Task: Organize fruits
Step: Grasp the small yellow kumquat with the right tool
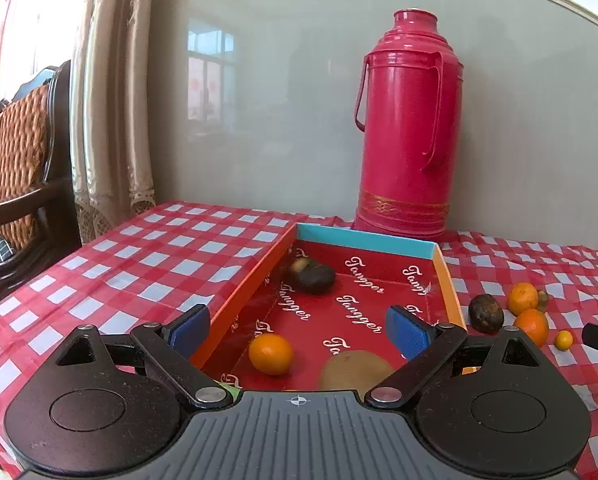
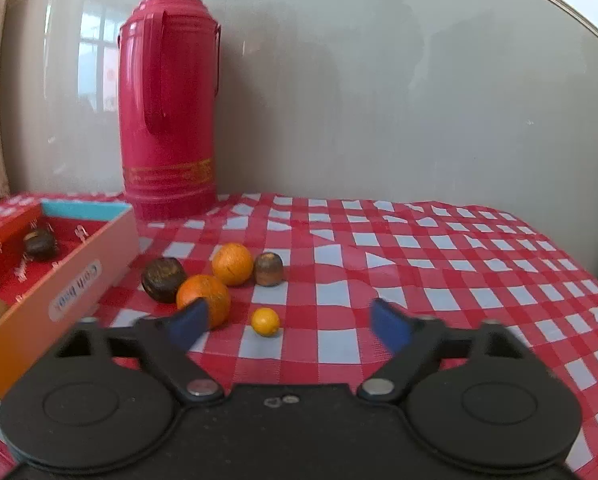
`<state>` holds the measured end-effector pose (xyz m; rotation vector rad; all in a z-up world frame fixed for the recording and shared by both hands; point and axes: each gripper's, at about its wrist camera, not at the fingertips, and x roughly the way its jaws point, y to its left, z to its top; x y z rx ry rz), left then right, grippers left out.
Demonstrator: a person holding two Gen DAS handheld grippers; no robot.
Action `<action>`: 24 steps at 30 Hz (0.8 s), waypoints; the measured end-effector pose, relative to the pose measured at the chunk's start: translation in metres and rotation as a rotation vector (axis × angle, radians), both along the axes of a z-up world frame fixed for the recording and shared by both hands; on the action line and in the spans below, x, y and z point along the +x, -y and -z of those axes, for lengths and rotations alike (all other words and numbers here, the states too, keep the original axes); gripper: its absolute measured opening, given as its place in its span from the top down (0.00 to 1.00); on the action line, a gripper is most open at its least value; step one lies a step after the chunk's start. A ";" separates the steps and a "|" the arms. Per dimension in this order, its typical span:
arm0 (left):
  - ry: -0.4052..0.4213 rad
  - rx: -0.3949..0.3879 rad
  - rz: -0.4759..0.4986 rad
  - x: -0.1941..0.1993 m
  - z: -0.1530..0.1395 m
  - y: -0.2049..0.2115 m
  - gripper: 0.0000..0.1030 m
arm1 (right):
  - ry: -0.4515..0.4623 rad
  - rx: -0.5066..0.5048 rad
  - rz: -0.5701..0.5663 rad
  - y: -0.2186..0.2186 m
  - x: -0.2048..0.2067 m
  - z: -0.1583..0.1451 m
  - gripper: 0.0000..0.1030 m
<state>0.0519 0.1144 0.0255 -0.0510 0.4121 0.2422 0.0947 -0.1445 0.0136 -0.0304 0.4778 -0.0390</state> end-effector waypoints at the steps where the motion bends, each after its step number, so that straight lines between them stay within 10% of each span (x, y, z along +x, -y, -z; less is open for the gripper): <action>1: 0.001 -0.001 -0.002 0.000 0.000 -0.001 0.09 | -0.010 -0.003 -0.001 0.000 0.002 0.001 0.40; 6: 0.000 -0.013 -0.015 0.000 0.001 -0.007 0.09 | -0.065 0.000 -0.012 -0.001 0.012 0.009 0.63; 24: -0.011 -0.059 -0.091 -0.002 0.007 -0.054 0.09 | -0.179 -0.018 -0.016 -0.013 0.057 0.026 0.89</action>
